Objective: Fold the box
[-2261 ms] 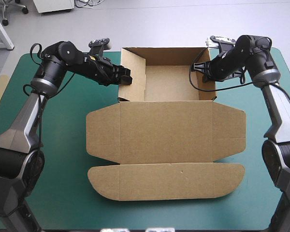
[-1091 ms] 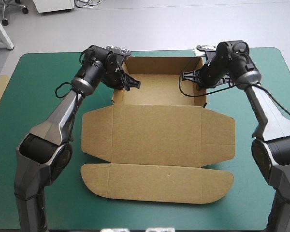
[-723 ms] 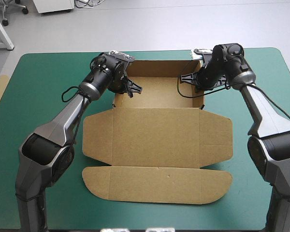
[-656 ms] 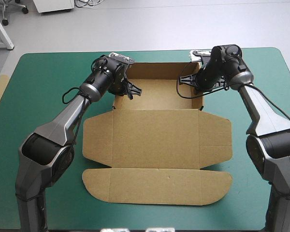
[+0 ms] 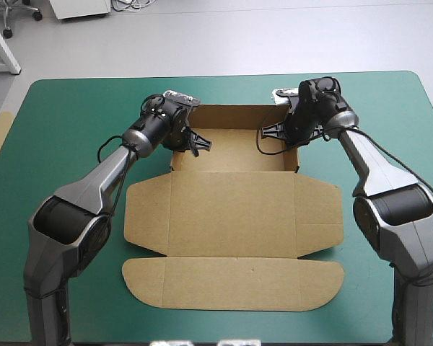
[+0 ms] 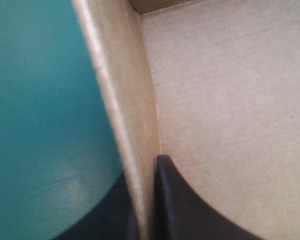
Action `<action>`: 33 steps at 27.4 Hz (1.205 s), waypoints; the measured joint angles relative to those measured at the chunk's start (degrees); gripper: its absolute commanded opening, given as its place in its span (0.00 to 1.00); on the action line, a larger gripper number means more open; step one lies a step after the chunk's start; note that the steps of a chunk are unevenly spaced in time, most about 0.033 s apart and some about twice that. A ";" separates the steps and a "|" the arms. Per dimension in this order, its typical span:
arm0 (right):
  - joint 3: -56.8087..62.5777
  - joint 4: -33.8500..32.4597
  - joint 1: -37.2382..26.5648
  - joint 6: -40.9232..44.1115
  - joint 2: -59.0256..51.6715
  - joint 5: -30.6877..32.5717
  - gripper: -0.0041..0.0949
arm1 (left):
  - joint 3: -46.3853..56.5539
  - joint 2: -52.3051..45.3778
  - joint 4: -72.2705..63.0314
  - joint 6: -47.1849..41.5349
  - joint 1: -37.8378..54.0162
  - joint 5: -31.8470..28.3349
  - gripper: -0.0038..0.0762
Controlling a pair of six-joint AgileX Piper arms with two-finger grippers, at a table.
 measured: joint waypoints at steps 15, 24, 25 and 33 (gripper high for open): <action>-1.28 -0.52 1.09 0.71 1.64 0.16 0.04 | 0.06 0.11 -11.35 2.57 5.90 -0.35 0.03; -1.34 -1.19 1.46 1.06 1.64 0.16 0.04 | 0.06 0.17 -10.98 2.80 5.90 -0.12 0.04; -1.38 -1.19 1.46 1.10 1.64 0.16 0.05 | 0.06 0.17 -10.98 2.80 5.90 -0.13 0.04; -1.18 -0.60 1.77 -0.71 1.71 0.40 0.39 | 0.06 0.17 -10.23 3.52 5.90 0.01 0.19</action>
